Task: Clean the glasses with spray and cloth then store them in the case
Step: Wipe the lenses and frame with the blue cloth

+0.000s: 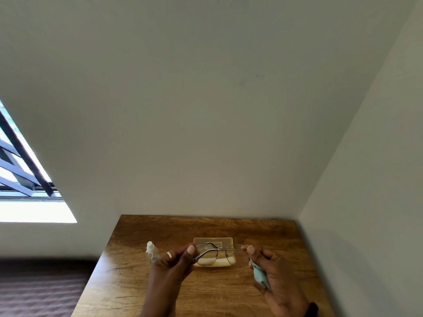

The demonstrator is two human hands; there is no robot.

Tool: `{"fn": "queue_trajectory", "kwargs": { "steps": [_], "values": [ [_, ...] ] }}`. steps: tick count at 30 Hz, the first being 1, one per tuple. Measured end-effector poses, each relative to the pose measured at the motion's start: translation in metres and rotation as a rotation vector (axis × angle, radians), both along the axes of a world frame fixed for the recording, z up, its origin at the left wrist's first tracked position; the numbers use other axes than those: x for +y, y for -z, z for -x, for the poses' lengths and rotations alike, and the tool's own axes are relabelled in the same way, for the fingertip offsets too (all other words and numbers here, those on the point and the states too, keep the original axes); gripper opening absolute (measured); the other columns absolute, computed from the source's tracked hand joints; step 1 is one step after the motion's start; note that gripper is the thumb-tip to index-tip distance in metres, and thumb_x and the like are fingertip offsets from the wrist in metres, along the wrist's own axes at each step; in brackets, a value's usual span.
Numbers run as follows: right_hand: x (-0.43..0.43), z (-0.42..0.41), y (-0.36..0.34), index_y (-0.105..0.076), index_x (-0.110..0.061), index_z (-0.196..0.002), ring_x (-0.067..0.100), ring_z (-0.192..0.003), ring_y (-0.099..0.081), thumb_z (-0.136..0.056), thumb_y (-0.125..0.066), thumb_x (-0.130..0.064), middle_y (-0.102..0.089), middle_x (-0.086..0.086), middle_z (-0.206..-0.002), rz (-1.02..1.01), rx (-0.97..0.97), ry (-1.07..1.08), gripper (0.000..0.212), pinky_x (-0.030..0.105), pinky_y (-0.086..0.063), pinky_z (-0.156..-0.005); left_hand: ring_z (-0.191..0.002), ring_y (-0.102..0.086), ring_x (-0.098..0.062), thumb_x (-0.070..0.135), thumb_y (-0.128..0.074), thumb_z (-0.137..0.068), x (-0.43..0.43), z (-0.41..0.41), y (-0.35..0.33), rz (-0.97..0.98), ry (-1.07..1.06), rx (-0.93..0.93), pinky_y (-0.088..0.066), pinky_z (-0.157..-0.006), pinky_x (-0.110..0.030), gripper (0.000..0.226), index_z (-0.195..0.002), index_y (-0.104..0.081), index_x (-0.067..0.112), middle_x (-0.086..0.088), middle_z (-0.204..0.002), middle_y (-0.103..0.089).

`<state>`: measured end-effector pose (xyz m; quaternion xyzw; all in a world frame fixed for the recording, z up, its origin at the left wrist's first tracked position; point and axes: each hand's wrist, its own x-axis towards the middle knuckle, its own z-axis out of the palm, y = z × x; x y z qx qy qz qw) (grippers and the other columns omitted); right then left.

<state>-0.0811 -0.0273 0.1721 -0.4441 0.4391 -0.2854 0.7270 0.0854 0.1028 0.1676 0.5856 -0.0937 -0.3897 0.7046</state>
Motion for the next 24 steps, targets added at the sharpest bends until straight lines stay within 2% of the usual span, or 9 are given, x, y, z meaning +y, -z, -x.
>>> {"fn": "queue_trajectory", "kwargs": {
  "steps": [3, 8, 12, 14, 15, 17, 18, 21, 24],
  "values": [
    [0.0003, 0.0011, 0.0003, -0.075, 0.0, -0.089, 0.011, -0.04, -0.042, -0.072, -0.073, -0.025, -0.057, 0.009, -0.065, -0.006, -0.006, -0.004, 0.031, 0.018, -0.03, -0.03, -0.105, -0.069, -0.03, 0.012, -0.07, -0.085, -0.0008, -0.0008, 0.0019, -0.013, 0.001, 0.015, -0.054, -0.09, -0.044, 0.02, -0.1, -0.077, 0.002, -0.015, -0.096, -0.079],
    [0.0017, -0.0004, 0.0017, -0.075, 0.0, -0.089, 0.012, -0.04, -0.041, -0.073, -0.073, -0.026, -0.06, 0.008, -0.064, -0.016, -0.018, -0.005, 0.03, 0.018, -0.029, -0.032, -0.108, -0.069, -0.035, 0.009, -0.067, -0.089, -0.0003, 0.0003, 0.005, -0.021, -0.006, 0.037, -0.051, -0.101, -0.056, 0.018, -0.101, -0.076, -0.001, -0.019, -0.099, -0.078],
    [0.0025, -0.0007, 0.0012, -0.076, -0.003, -0.086, 0.013, -0.042, -0.042, -0.073, -0.073, -0.027, -0.06, 0.007, -0.063, -0.006, 0.002, -0.004, 0.027, 0.019, -0.03, -0.034, -0.1, -0.072, -0.033, 0.008, -0.067, -0.09, -0.0001, 0.0, 0.0031, -0.043, -0.011, -0.004, -0.055, -0.096, -0.052, 0.015, -0.096, -0.076, -0.002, -0.019, -0.092, -0.079],
    [0.0035, -0.0016, -0.0001, -0.078, -0.006, -0.086, 0.017, -0.051, -0.051, -0.073, -0.074, -0.029, -0.061, 0.008, -0.065, 0.044, 0.039, -0.004, 0.026, 0.023, -0.037, -0.039, -0.095, -0.072, -0.031, 0.007, -0.066, -0.091, 0.0, -0.0007, 0.001, -0.048, -0.013, -0.04, -0.057, -0.089, -0.048, 0.013, -0.091, -0.076, -0.001, -0.017, -0.087, -0.079],
    [0.0042, -0.0021, -0.0005, -0.078, -0.008, -0.084, 0.02, -0.059, -0.058, -0.073, -0.074, -0.03, -0.066, 0.008, -0.068, 0.084, 0.063, 0.002, 0.025, 0.024, -0.043, -0.047, -0.093, -0.072, -0.031, 0.007, -0.066, -0.092, -0.0001, -0.0014, 0.0, -0.047, -0.015, -0.058, -0.058, -0.086, -0.046, 0.013, -0.089, -0.077, 0.0, -0.016, -0.085, -0.079],
    [0.0059, -0.0032, -0.0015, -0.079, -0.011, -0.082, 0.022, -0.078, -0.067, -0.076, -0.074, -0.03, -0.075, 0.006, -0.081, 0.177, 0.121, 0.002, 0.021, 0.022, -0.051, -0.06, -0.09, -0.073, -0.031, 0.007, -0.066, -0.092, 0.0002, -0.0032, -0.0005, -0.045, -0.017, -0.088, -0.06, -0.081, -0.043, 0.013, -0.087, -0.077, 0.001, -0.016, -0.084, -0.079],
    [0.0065, -0.0036, -0.0017, -0.079, -0.013, -0.082, 0.022, -0.083, -0.068, -0.077, -0.074, -0.031, -0.076, 0.005, -0.085, 0.218, 0.145, -0.007, 0.019, 0.02, -0.052, -0.06, -0.09, -0.074, -0.031, 0.008, -0.067, -0.091, 0.0005, -0.0043, -0.0002, -0.044, -0.019, -0.095, -0.06, -0.08, -0.042, 0.013, -0.087, -0.077, 0.001, -0.016, -0.084, -0.079],
    [0.007, -0.0043, -0.0019, -0.079, -0.018, -0.084, 0.022, -0.086, -0.068, -0.076, -0.074, -0.034, -0.076, 0.001, -0.085, 0.29, 0.193, -0.041, 0.019, 0.019, -0.05, -0.06, -0.09, -0.074, -0.03, 0.01, -0.067, -0.091, 0.0026, -0.0067, 0.0023, -0.043, -0.025, -0.089, -0.06, -0.078, -0.04, 0.015, -0.091, -0.077, 0.0, -0.017, -0.085, -0.079],
    [0.0053, -0.0053, 0.0005, -0.08, -0.02, -0.086, 0.022, -0.089, -0.068, -0.076, -0.074, -0.034, -0.077, -0.001, -0.088, 0.294, 0.193, -0.075, 0.018, 0.025, -0.052, -0.067, -0.089, -0.074, -0.028, 0.01, -0.067, -0.091, 0.0046, -0.0084, 0.0035, -0.037, -0.03, -0.082, -0.061, -0.076, -0.038, 0.015, -0.092, -0.077, -0.001, -0.016, -0.085, -0.079]
  ]
}}
